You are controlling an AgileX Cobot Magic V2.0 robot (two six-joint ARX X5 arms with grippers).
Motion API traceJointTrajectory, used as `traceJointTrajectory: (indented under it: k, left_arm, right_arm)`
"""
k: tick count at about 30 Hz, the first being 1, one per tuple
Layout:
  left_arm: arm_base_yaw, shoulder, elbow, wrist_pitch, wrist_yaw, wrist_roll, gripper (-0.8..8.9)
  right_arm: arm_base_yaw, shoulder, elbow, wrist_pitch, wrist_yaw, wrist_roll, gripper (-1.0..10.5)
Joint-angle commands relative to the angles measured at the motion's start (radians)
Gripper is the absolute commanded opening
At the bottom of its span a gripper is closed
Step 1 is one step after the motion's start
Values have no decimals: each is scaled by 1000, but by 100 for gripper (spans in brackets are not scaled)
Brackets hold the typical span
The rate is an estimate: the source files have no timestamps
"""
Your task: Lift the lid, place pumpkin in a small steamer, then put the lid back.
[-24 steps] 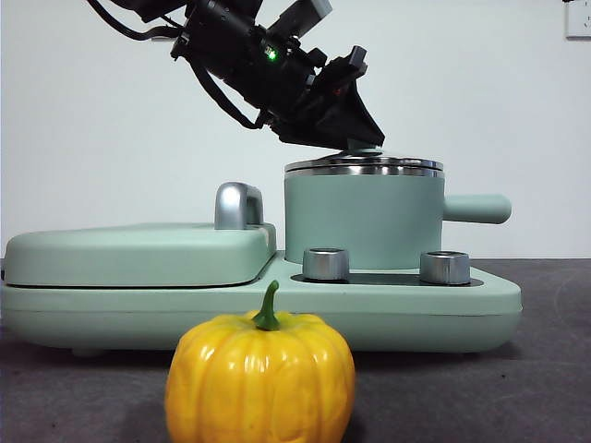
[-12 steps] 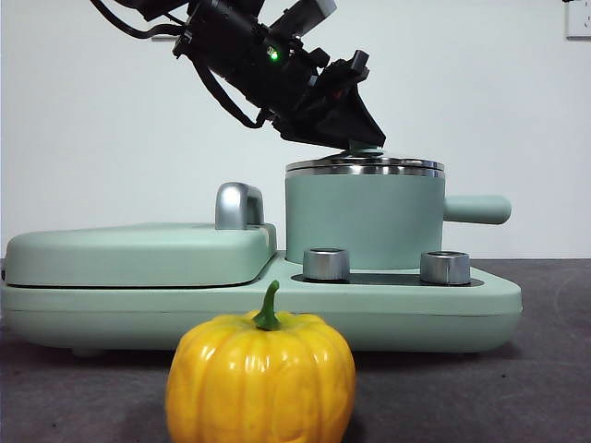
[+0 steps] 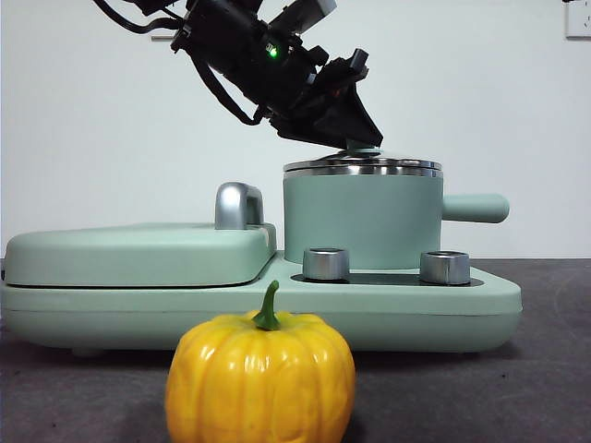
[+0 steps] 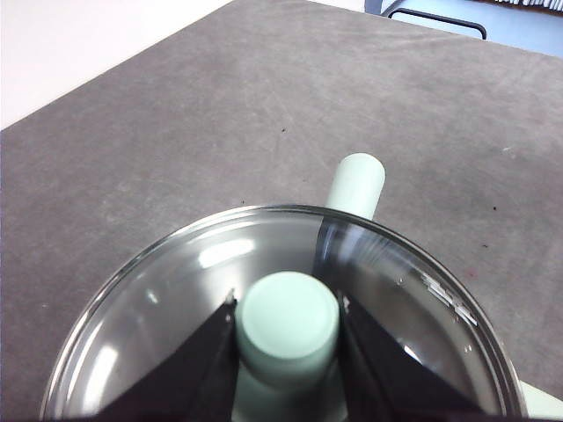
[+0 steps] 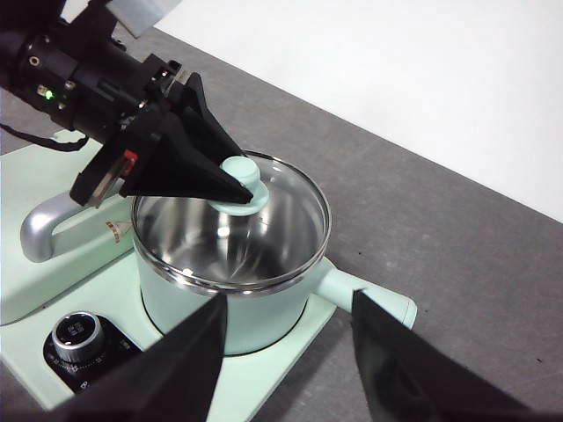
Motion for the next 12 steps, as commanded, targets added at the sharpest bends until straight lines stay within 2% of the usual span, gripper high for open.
traceJointTrajectory:
  k: [1, 12]
  left_arm:
    - [0, -42, 29, 34, -21, 27, 7]
    - [10, -183, 29, -21, -21, 7, 7]
  right_arm:
    - [3, 4, 12, 7, 3, 10, 226]
    - [3, 3, 12, 7, 3, 10, 226]
